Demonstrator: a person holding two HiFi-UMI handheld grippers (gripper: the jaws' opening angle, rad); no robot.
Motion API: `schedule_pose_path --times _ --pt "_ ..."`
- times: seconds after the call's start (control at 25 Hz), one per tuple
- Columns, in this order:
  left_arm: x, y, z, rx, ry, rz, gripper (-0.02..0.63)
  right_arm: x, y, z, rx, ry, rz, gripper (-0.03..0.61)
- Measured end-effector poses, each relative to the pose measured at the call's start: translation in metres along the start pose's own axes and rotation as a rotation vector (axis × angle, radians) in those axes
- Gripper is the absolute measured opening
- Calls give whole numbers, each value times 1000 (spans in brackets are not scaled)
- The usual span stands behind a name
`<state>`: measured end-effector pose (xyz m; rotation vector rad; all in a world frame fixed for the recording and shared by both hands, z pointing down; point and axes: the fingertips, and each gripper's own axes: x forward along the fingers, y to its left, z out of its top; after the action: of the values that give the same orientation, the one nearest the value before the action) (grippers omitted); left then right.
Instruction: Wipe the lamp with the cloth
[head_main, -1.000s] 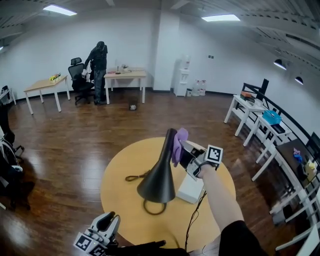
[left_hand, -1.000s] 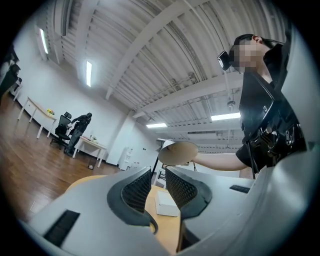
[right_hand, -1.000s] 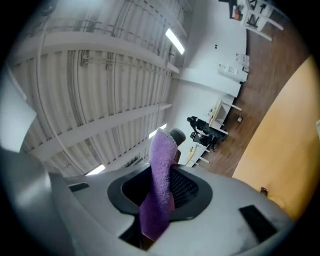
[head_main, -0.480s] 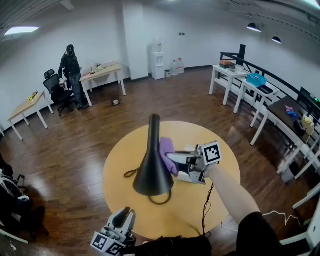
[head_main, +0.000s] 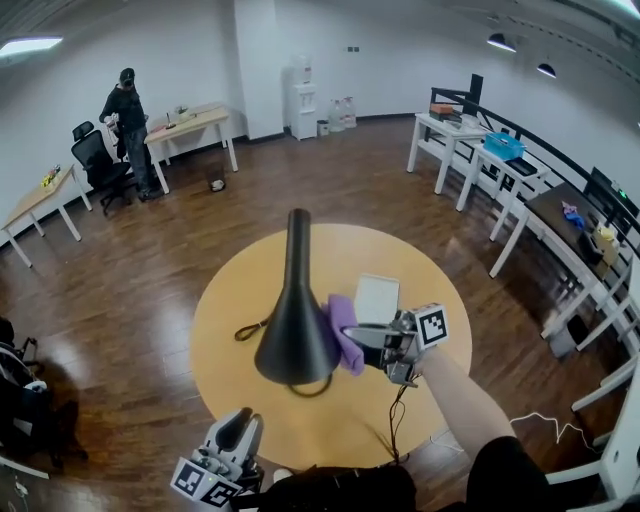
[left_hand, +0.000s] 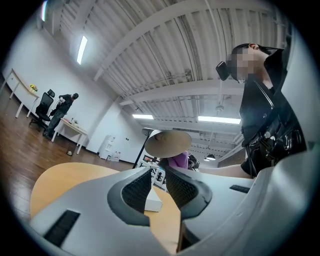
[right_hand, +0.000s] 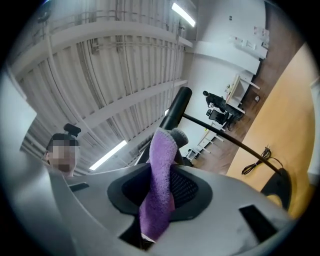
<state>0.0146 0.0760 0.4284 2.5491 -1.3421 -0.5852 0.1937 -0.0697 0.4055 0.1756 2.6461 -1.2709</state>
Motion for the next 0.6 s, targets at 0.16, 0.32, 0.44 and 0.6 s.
schedule_pose_path --times 0.16,0.32,0.44,0.6 --pt "-5 4 0 1 -5 36 86 2 2 1 -28 27 33 100" --pt "-10 8 1 11 -14 73 84 1 -10 29 -64 -41 15 100" --pt "-10 12 6 29 -26 92 86 -1 -36 85 -70 -255 -98 100" --pt "-16 15 12 58 -47 133 86 12 -55 147 -210 -391 -233 100"
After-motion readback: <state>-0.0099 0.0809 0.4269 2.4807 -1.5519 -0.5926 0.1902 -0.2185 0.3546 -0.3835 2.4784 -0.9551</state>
